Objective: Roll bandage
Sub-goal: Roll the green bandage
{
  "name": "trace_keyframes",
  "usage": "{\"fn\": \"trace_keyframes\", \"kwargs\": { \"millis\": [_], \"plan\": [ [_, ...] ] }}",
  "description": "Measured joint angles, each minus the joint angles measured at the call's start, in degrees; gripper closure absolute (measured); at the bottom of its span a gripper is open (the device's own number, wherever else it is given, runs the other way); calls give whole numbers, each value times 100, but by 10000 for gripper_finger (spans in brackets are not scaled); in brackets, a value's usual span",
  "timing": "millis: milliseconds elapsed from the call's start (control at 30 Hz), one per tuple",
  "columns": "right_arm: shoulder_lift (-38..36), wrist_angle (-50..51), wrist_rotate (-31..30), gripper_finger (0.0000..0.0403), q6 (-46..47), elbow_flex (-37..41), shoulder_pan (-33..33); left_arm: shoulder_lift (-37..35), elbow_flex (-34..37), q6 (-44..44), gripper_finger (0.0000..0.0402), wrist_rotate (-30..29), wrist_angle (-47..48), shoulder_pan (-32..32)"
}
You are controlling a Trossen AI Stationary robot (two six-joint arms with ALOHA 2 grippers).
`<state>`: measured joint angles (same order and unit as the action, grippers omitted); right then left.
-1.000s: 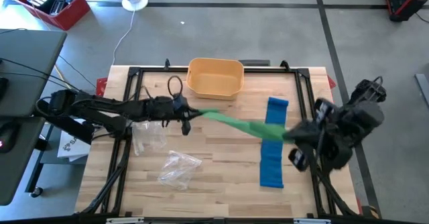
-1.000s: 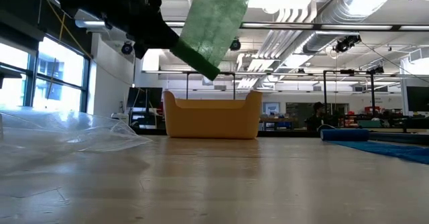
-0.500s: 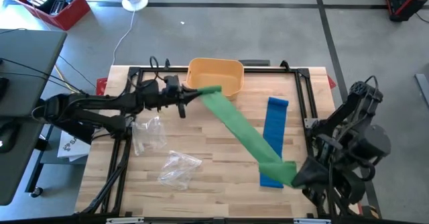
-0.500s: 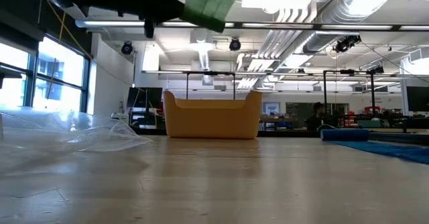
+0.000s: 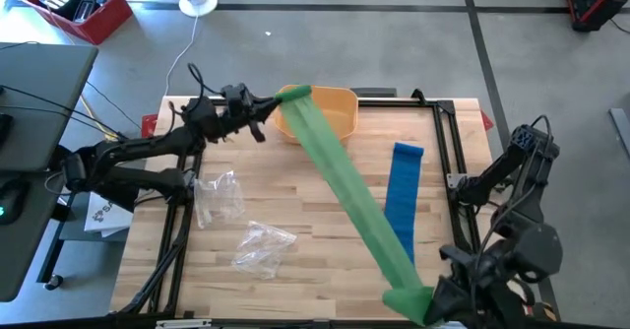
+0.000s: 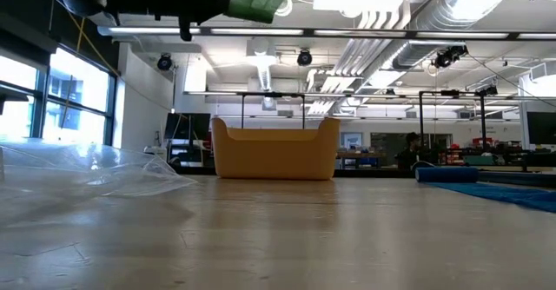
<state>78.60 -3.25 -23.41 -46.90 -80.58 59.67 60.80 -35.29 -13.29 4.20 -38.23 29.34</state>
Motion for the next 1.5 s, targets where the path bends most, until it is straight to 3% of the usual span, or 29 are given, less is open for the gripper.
{"fn": "trace_keyframes", "kwargs": {
  "millis": [167,433,567,700,833,1000,1133,1300,1500],
  "plan": [
    [56,238,352,403,349,2,169,2,0,-306,401,338,-544,418],
    [278,349,114,403,649,2,148,2,0,-1138,401,1022,-1816,723],
    [278,349,111,403,633,2,3,2,0,-1250,401,1003,-1900,671],
    [269,90,117,403,417,2,-214,2,0,-813,401,859,-1824,477],
    [112,-591,27,403,-213,9,-430,6,0,-217,401,674,-1107,179],
    [-395,-1890,-757,403,-1180,9,-592,7,-2,476,401,487,428,-262],
    [-1008,-2366,-1150,403,-1685,9,-882,7,-2,879,401,336,1586,-705],
    [-1825,-2276,-1252,403,-1488,7,-1563,7,-4,855,401,364,2386,-1248],
    [-2413,-1301,-1361,403,-730,7,-2649,6,-4,334,401,879,2956,-1861]
  ]
}}
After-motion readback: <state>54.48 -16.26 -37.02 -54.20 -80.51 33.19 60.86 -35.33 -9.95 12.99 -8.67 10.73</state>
